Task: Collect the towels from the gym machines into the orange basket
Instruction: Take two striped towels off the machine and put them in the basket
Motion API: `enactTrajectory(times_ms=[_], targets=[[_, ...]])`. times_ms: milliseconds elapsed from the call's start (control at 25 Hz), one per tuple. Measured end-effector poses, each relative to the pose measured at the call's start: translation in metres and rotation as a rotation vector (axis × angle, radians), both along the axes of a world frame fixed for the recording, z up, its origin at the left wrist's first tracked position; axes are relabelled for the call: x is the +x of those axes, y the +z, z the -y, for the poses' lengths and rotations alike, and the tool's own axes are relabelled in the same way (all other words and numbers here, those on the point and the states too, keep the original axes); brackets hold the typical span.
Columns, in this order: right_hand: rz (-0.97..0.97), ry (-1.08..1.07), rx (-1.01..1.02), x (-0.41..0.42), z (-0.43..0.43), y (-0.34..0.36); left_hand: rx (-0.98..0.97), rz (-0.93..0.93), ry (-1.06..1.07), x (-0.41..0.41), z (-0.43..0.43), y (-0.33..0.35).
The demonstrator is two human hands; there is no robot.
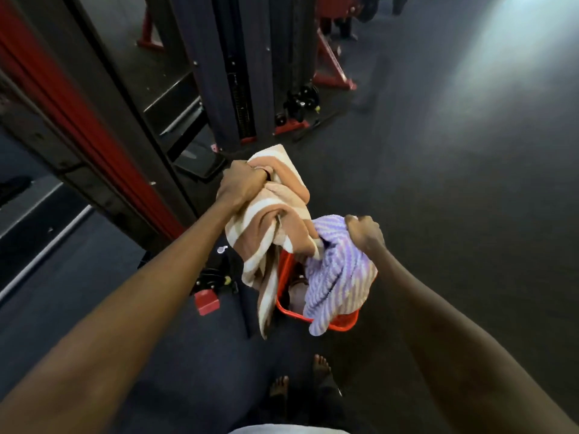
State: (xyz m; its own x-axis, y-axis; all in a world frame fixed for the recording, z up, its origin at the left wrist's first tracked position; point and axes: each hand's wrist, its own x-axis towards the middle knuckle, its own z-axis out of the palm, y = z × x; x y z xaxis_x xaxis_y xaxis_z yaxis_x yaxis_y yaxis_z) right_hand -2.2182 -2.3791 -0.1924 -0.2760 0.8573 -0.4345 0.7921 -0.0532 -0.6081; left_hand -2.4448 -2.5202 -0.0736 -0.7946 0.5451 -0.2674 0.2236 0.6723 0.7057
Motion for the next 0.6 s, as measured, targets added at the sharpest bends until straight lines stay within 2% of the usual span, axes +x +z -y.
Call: enactTrajectory(times_ms=[320,600], targets=[[-0.019,0.047,0.004,0.005,-0.079,0.002,0.314,0.367,0.105,0.03,-0.098,0.043],[-0.048,0.043,-0.004,0.005,-0.12,0.015,0.628,0.302,0.079,0.034,-0.154,0.119]])
